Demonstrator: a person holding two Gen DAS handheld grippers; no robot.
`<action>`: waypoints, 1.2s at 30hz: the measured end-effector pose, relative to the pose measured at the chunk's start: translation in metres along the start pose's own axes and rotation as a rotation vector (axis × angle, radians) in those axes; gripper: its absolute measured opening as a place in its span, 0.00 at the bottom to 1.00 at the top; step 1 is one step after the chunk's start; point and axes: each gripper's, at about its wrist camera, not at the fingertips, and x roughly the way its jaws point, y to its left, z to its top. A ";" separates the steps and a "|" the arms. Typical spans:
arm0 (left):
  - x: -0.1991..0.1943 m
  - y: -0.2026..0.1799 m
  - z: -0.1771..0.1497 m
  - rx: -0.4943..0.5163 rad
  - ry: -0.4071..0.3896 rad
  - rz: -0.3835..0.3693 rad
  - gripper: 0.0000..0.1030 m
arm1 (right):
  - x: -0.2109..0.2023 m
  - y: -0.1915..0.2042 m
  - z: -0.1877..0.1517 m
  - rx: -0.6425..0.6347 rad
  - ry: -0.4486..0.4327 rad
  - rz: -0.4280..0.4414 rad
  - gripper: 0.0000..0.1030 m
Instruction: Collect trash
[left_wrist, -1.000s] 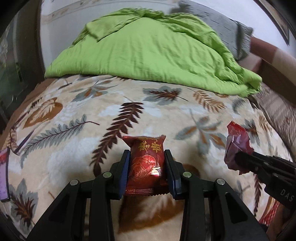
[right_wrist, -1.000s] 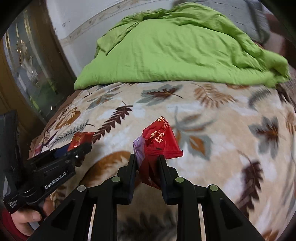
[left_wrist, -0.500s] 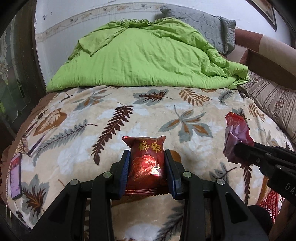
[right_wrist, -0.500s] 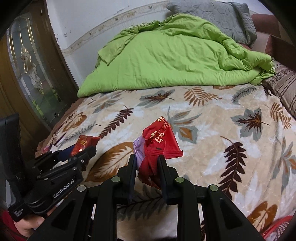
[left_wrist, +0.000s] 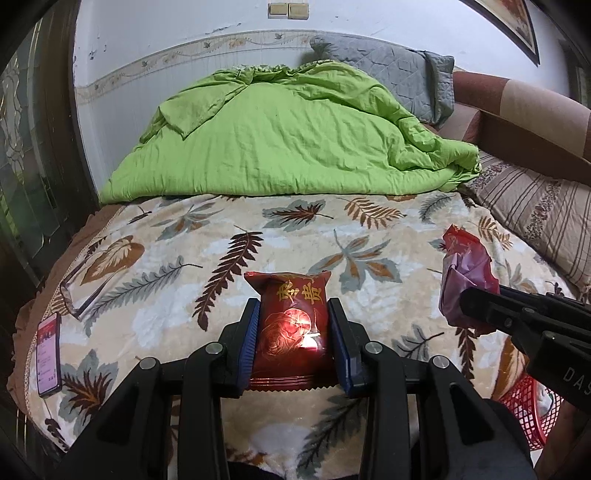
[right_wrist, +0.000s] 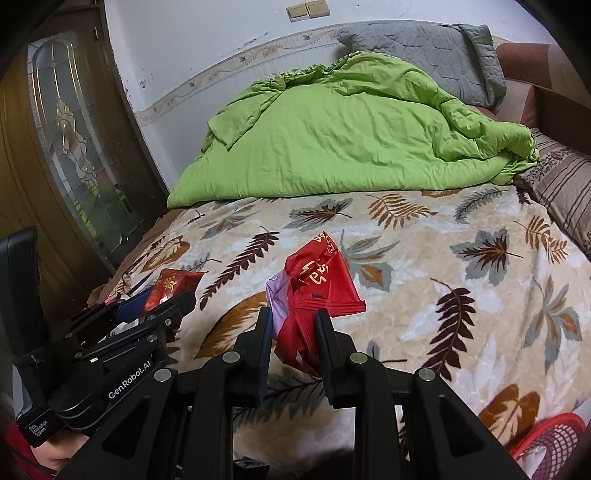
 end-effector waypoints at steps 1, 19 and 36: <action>-0.003 -0.001 0.000 0.002 -0.004 0.000 0.34 | -0.003 0.000 0.000 0.004 -0.003 0.003 0.24; -0.005 0.000 0.002 0.000 -0.001 0.008 0.34 | -0.012 -0.004 -0.001 0.020 -0.021 0.022 0.24; 0.016 0.004 -0.001 -0.014 0.038 -0.005 0.34 | 0.003 -0.008 0.001 0.034 0.006 0.024 0.24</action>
